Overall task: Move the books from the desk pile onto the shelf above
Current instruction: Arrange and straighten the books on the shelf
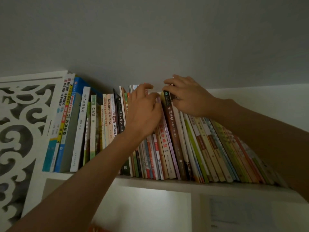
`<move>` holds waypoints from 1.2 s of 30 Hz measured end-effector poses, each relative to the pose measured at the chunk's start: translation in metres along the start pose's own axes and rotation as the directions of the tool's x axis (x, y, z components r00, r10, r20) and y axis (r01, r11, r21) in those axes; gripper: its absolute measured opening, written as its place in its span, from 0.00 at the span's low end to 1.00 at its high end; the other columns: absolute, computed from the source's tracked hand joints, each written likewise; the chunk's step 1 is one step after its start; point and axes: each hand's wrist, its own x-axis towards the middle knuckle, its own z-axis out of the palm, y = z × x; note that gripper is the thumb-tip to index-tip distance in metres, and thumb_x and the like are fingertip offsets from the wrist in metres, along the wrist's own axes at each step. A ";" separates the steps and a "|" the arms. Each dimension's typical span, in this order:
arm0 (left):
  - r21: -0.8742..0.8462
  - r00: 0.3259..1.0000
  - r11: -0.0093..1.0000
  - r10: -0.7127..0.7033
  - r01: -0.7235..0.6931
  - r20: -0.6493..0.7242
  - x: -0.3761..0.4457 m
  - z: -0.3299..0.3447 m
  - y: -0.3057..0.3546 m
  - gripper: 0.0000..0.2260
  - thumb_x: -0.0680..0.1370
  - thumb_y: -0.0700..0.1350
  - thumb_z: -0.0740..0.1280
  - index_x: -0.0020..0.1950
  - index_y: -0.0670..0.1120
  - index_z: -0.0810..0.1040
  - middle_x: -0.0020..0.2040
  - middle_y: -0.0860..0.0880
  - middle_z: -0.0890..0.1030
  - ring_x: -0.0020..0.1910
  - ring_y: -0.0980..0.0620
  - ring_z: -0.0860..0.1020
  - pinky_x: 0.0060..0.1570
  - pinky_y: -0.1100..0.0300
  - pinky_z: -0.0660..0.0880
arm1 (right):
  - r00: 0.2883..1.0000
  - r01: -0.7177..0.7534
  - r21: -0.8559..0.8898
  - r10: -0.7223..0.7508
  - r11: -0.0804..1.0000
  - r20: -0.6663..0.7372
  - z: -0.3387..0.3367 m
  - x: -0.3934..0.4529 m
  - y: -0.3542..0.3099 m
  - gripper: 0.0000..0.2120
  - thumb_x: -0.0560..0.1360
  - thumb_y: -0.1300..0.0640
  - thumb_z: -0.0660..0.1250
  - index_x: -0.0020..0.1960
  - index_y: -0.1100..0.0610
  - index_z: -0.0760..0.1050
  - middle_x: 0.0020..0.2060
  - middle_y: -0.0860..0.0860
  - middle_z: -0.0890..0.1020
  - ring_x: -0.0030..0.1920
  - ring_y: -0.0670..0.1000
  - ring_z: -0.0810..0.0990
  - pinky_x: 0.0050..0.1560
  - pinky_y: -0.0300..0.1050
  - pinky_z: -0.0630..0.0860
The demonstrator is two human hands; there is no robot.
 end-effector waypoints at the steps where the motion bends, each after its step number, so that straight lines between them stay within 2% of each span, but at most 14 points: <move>1: -0.097 1.000 0.995 -0.010 0.008 -0.025 -0.006 -0.008 0.004 0.13 0.79 0.46 0.55 0.56 0.45 0.76 0.64 0.46 0.67 0.63 0.54 0.67 0.64 0.63 0.64 | 0.999 -0.008 -0.011 0.008 1.000 0.036 0.002 0.002 0.000 0.26 0.78 0.57 0.54 0.76 0.54 0.57 0.76 0.51 0.53 0.76 0.52 0.45 0.74 0.53 0.41; 3: -0.255 0.998 0.965 -0.057 0.057 0.009 -0.020 -0.017 0.011 0.07 0.80 0.44 0.58 0.57 0.48 0.70 0.59 0.49 0.67 0.53 0.63 0.70 0.50 0.74 0.67 | 0.994 -0.023 -0.030 0.026 0.999 0.105 0.007 0.006 -0.002 0.26 0.80 0.57 0.54 0.77 0.53 0.52 0.77 0.50 0.46 0.76 0.52 0.40 0.73 0.53 0.37; 6: -0.411 0.985 0.899 -0.099 0.148 0.138 -0.035 -0.010 0.018 0.21 0.77 0.43 0.65 0.65 0.56 0.59 0.52 0.54 0.76 0.46 0.62 0.79 0.43 0.69 0.75 | 0.996 -0.080 0.039 0.079 0.996 0.031 0.019 0.004 -0.005 0.29 0.80 0.53 0.55 0.77 0.49 0.46 0.77 0.51 0.41 0.76 0.54 0.39 0.73 0.55 0.37; 9: -0.366 0.972 0.903 -0.178 0.225 0.156 -0.045 0.013 0.024 0.43 0.75 0.43 0.69 0.73 0.62 0.39 0.57 0.57 0.76 0.47 0.60 0.80 0.47 0.62 0.78 | 0.949 -0.270 0.274 0.303 0.923 -0.086 0.026 -0.015 -0.004 0.38 0.77 0.45 0.62 0.77 0.50 0.41 0.77 0.53 0.41 0.76 0.56 0.41 0.75 0.55 0.42; 11: -0.268 0.953 0.917 -0.265 0.297 0.149 -0.052 0.024 0.030 0.44 0.77 0.44 0.67 0.73 0.59 0.33 0.54 0.57 0.74 0.47 0.57 0.79 0.48 0.58 0.78 | 0.918 -0.358 0.360 0.396 0.861 -0.034 0.029 -0.032 -0.002 0.44 0.74 0.40 0.65 0.77 0.52 0.40 0.77 0.53 0.41 0.76 0.55 0.41 0.75 0.54 0.43; 13: -0.168 0.925 0.912 -0.354 0.374 0.137 -0.054 0.028 0.033 0.31 0.80 0.45 0.61 0.76 0.49 0.46 0.49 0.51 0.78 0.43 0.52 0.80 0.44 0.56 0.78 | 0.914 -0.386 0.351 0.405 0.853 0.023 0.032 -0.049 -0.001 0.47 0.72 0.39 0.66 0.77 0.52 0.40 0.77 0.52 0.41 0.76 0.54 0.41 0.75 0.55 0.43; 16: -0.056 0.909 0.913 -0.394 0.404 0.139 -0.051 0.021 0.041 0.12 0.82 0.43 0.57 0.64 0.42 0.63 0.46 0.47 0.77 0.41 0.50 0.78 0.39 0.57 0.76 | 0.921 -0.384 0.331 0.383 0.862 0.071 0.038 -0.067 -0.007 0.48 0.72 0.38 0.66 0.77 0.51 0.38 0.77 0.52 0.41 0.76 0.54 0.41 0.74 0.55 0.42; 18: -0.052 0.912 0.916 -0.389 0.398 0.133 -0.048 0.011 0.047 0.12 0.81 0.41 0.56 0.64 0.41 0.63 0.46 0.49 0.75 0.40 0.52 0.77 0.40 0.56 0.78 | 0.904 -0.420 0.368 0.418 0.830 0.090 0.043 -0.071 -0.014 0.47 0.73 0.38 0.65 0.77 0.51 0.38 0.77 0.53 0.41 0.76 0.55 0.41 0.74 0.54 0.43; 22: -0.081 0.923 0.920 -0.379 0.383 0.067 -0.035 -0.024 0.053 0.11 0.82 0.42 0.56 0.63 0.41 0.64 0.47 0.50 0.75 0.33 0.59 0.71 0.25 0.69 0.71 | 0.861 -0.481 0.385 0.507 0.787 0.040 0.046 -0.074 -0.022 0.45 0.74 0.40 0.64 0.77 0.54 0.40 0.76 0.55 0.44 0.76 0.56 0.42 0.75 0.55 0.45; 25: -0.045 0.935 0.935 -0.353 0.351 -0.036 -0.036 -0.040 0.053 0.10 0.81 0.43 0.57 0.61 0.42 0.66 0.56 0.43 0.78 0.41 0.54 0.75 0.32 0.60 0.76 | 0.823 -0.538 0.360 0.567 0.763 0.028 0.049 -0.073 -0.032 0.46 0.72 0.39 0.65 0.77 0.54 0.41 0.76 0.56 0.44 0.75 0.59 0.41 0.74 0.60 0.43; 27: -0.104 0.943 0.943 -0.325 0.316 -0.077 -0.049 -0.043 0.060 0.09 0.81 0.43 0.56 0.61 0.44 0.65 0.52 0.44 0.79 0.41 0.51 0.78 0.38 0.50 0.79 | 0.810 -0.558 0.302 0.587 0.773 -0.007 0.054 -0.071 -0.037 0.47 0.71 0.36 0.64 0.77 0.54 0.41 0.76 0.56 0.43 0.75 0.61 0.40 0.72 0.64 0.42; 30: -0.171 0.938 0.932 -0.337 0.321 -0.078 -0.065 -0.046 0.066 0.09 0.82 0.43 0.56 0.62 0.45 0.64 0.48 0.49 0.77 0.38 0.53 0.78 0.38 0.48 0.80 | 0.824 -0.550 0.258 0.567 0.794 0.010 0.059 -0.071 -0.036 0.48 0.71 0.31 0.60 0.77 0.52 0.38 0.76 0.56 0.40 0.74 0.63 0.37 0.69 0.69 0.41; 33: -0.217 0.920 0.908 -0.382 0.358 -0.082 -0.070 -0.056 0.067 0.03 0.81 0.43 0.56 0.55 0.49 0.63 0.47 0.51 0.76 0.36 0.60 0.76 0.30 0.62 0.77 | 0.833 -0.545 0.291 0.546 0.786 0.085 0.063 -0.076 -0.031 0.47 0.71 0.30 0.57 0.76 0.49 0.35 0.76 0.55 0.37 0.74 0.61 0.34 0.69 0.69 0.39; 36: -0.250 0.929 0.920 -0.343 0.302 -0.140 -0.069 -0.072 0.077 0.04 0.81 0.41 0.56 0.54 0.48 0.63 0.42 0.58 0.71 0.35 0.69 0.76 0.25 0.75 0.71 | 0.866 -0.441 0.340 0.493 0.831 -0.083 0.064 -0.087 -0.028 0.37 0.76 0.35 0.54 0.77 0.52 0.45 0.77 0.54 0.46 0.76 0.58 0.42 0.71 0.65 0.42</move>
